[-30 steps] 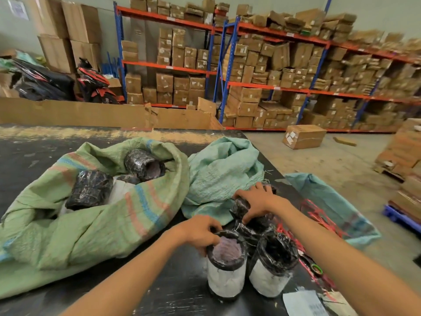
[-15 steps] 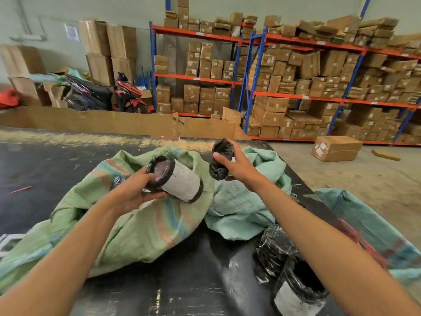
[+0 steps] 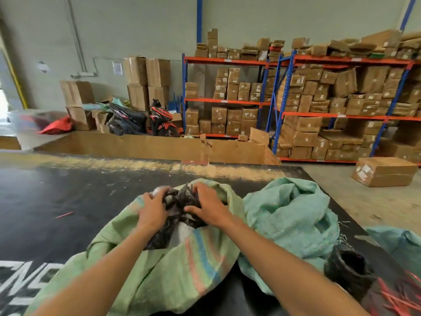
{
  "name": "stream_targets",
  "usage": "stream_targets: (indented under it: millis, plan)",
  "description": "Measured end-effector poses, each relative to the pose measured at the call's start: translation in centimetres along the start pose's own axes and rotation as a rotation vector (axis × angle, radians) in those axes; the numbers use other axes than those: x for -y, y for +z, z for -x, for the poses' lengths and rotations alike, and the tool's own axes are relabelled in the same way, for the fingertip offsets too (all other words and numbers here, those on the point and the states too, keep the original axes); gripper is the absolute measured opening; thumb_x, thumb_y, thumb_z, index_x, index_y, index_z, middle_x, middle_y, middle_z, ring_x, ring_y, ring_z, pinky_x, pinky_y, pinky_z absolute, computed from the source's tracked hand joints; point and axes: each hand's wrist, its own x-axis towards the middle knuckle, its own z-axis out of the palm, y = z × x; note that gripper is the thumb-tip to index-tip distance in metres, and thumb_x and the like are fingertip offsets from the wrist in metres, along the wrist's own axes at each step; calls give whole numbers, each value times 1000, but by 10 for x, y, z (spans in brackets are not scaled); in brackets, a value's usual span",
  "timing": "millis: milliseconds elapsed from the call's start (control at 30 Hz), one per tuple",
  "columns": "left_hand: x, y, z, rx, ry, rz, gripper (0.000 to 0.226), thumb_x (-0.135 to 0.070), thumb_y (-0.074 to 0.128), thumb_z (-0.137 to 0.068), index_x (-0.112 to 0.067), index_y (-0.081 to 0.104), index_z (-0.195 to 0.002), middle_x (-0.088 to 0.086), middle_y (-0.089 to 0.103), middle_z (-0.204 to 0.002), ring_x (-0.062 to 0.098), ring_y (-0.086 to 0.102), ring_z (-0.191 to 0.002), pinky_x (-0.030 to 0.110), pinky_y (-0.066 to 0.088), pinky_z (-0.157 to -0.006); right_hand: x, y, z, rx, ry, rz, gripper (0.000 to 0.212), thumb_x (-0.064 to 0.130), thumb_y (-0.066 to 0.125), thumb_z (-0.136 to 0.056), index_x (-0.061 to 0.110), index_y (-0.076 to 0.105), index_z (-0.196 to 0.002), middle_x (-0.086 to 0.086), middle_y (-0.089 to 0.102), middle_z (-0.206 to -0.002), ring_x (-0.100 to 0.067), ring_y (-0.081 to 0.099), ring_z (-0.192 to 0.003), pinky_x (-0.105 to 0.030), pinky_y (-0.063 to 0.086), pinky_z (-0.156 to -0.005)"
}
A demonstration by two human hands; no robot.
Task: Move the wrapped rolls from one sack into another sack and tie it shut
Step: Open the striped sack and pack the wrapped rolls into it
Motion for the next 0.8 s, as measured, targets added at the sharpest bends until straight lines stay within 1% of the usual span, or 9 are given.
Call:
stream_targets:
  millis: [100, 200, 300, 367, 433, 533, 633, 700, 800]
  plan:
    - [23, 10, -11, 76, -49, -221, 52, -20, 41, -97, -41, 38, -143, 12, 37, -142, 37, 57, -110, 46, 51, -85, -7, 10, -5, 169, -5, 283, 47, 54, 68, -85, 28, 43, -115, 2, 43, -133, -35, 43, -123, -50, 46, -92]
    - [43, 11, -13, 148, -97, -169, 51, -25, 39, -98, -31, 34, -148, 15, 31, -156, 38, 56, -118, 46, 49, -90, -16, 22, -4, 368, 71, 385, 65, 52, 68, -86, 33, 35, -139, -2, 14, -163, -45, 19, -144, -60, 34, -109]
    - [60, 6, -12, 167, -127, -101, 38, -27, 48, -97, -18, 45, -133, 18, 57, -130, 37, 57, -110, 40, 47, -89, -19, 31, -4, 372, 63, 377, 63, 57, 64, -86, 36, 36, -138, 1, 10, -165, -42, 12, -148, -59, 23, -115]
    - [66, 3, -9, 174, -140, -110, 29, -36, 49, -96, -23, 48, -122, 17, 57, -124, 35, 58, -106, 41, 48, -91, -17, 34, -5, 410, 52, 396, 63, 64, 62, -84, 36, 36, -135, 2, 12, -164, -41, 8, -149, -59, 17, -117]
    - [69, 2, -5, 186, -150, -102, 26, -41, 48, -97, -25, 50, -117, 16, 56, -125, 34, 51, -118, 43, 43, -99, -15, 34, -6, 436, 55, 387, 66, 69, 59, -83, 36, 37, -135, 1, 12, -164, -38, 7, -150, -59, 14, -117]
    - [77, 2, -4, 272, -216, -164, 54, -63, 30, -92, -35, 58, -128, 16, 47, -142, 34, 30, -139, 50, 29, -112, -13, 30, -6, 439, 75, 333, 67, 77, 51, -83, 41, 41, -139, 0, 8, -166, -34, 8, -151, -58, 11, -117]
    - [106, 17, -17, 257, -213, -158, 83, -80, 11, -68, -39, 69, -111, 16, 55, -135, 39, 40, -131, 54, 36, -106, -17, 26, -2, 385, 100, 281, 57, 73, 44, -89, 48, 42, -140, 1, 11, -166, -31, 12, -151, -57, 10, -117]
    - [94, 9, -9, 205, -187, -160, 66, -77, 18, -74, -31, 64, -81, 16, 61, -117, 38, 49, -120, 52, 43, -99, -21, 24, 3, 320, 87, 281, 56, 67, 48, -91, 44, 41, -142, 1, 22, -162, -29, 22, -148, -55, 16, -117]
    - [62, -6, 11, 102, -134, -150, 34, -56, 41, -94, -28, 60, -93, 4, 51, -115, 34, 55, -112, 52, 45, -95, -25, 15, 11, 219, 31, 272, 53, 62, 53, -92, 36, 49, -137, 5, 43, -147, -22, 41, -135, -47, 26, -113]
